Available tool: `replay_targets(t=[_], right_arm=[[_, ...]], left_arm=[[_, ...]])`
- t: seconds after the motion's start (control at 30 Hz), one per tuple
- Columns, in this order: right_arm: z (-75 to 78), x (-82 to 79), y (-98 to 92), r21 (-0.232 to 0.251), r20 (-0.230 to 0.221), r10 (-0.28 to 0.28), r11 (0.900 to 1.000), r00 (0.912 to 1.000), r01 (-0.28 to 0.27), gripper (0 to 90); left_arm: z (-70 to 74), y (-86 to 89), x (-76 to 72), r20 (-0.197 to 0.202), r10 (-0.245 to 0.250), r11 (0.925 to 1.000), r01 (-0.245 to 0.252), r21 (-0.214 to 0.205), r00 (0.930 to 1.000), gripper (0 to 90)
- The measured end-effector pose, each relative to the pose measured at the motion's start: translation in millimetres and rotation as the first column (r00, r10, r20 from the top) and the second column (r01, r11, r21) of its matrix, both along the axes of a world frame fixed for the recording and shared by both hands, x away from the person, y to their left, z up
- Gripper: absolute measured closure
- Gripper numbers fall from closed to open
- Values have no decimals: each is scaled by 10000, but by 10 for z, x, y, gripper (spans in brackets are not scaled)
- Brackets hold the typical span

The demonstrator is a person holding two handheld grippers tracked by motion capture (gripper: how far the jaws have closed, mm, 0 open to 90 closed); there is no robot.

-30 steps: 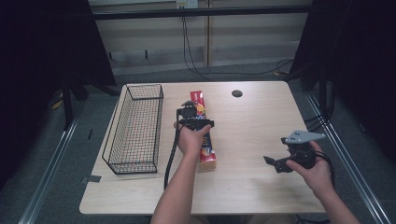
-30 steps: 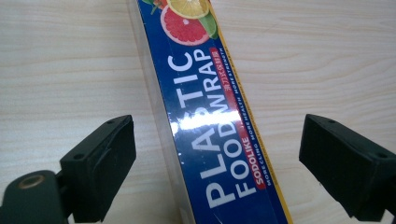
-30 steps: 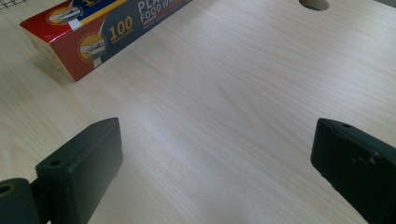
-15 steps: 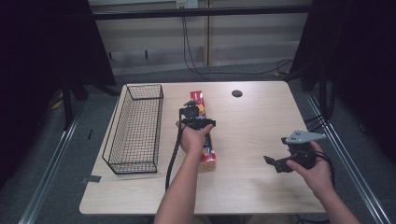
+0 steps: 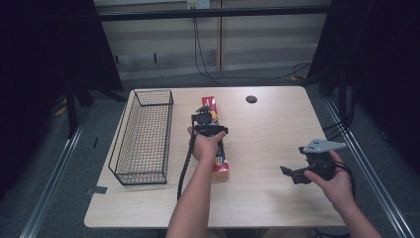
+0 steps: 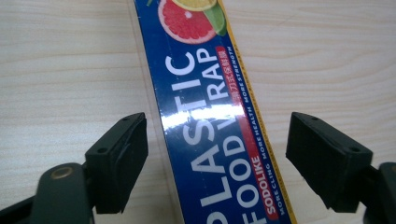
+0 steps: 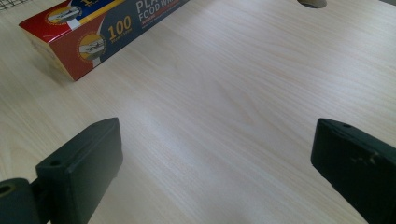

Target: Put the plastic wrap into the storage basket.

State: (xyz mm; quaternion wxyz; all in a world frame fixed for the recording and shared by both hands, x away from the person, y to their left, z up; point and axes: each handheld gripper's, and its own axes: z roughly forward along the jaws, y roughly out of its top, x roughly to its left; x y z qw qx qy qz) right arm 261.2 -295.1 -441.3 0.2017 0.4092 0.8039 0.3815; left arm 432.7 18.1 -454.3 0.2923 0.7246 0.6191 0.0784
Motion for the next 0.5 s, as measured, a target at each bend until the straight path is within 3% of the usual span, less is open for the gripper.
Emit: replay_targets(t=[0.33, 0.37, 0.5], right_arm=[[7, -33, -50, -23, 32, -123, 9999, 9999, 123, 20], [12, -36, -62, 2, 48, -113, 9999, 9999, 113, 20], [13, -35, -82, 86, 45, -161, 9998, 9999, 161, 20]], left_arm=[[2, -48, 66, -26, 154, 9998, -154, 108, 9999, 229], [-14, -58, 80, -30, 162, 9993, -161, 331, 9999, 232], [-38, -76, 101, -121, 303, 9987, -298, 415, 9995, 243]])
